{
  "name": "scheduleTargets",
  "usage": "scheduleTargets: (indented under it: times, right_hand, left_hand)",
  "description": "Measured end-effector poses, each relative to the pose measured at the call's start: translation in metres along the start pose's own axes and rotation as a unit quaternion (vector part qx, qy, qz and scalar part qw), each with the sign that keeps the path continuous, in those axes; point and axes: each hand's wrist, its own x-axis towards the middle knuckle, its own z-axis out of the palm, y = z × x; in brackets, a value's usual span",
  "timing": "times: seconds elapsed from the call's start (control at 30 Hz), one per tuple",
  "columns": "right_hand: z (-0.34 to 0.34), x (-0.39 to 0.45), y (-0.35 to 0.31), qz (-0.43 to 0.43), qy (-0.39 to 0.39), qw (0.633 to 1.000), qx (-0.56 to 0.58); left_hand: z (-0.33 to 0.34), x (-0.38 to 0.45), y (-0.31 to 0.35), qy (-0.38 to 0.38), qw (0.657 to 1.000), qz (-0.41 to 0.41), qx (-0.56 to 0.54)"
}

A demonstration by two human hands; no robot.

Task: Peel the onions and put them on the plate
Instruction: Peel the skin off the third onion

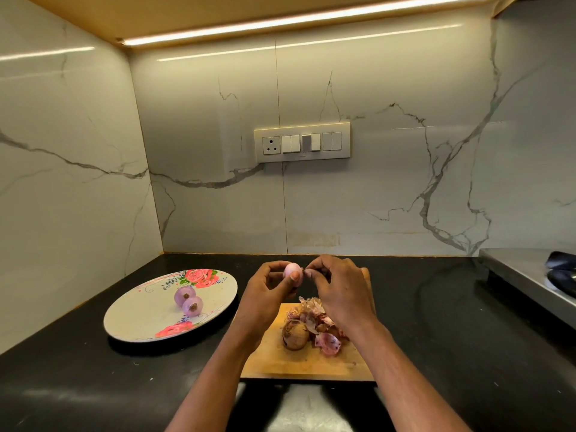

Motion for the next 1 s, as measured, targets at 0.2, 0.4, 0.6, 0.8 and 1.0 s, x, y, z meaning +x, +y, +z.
scheduleTargets:
  times: [0.2, 0.4, 0.6, 0.8, 1.0]
  right_hand:
    - [0.003, 0.004, 0.006, 0.084, -0.003, 0.992, 0.090]
    - [-0.003, 0.001, 0.008, 0.053, -0.137, 0.989, 0.018]
    - [-0.007, 0.003, 0.006, 0.029, -0.107, 0.990, 0.085]
    - [-0.007, 0.004, -0.003, 0.014, -0.072, 0.982, 0.172]
    - [-0.010, 0.004, 0.001, 0.004, -0.062, 0.983, 0.171]
  left_hand:
    - [-0.002, 0.004, -0.003, 0.070, 0.996, 0.040, 0.042]
    - [-0.005, 0.003, 0.000, 0.047, 0.997, -0.008, -0.059]
    - [-0.006, 0.002, 0.002, 0.021, 0.997, -0.028, -0.071]
    - [-0.006, 0.001, 0.003, 0.009, 0.996, -0.026, -0.084]
    - [-0.009, 0.000, 0.006, -0.017, 0.993, -0.042, -0.107]
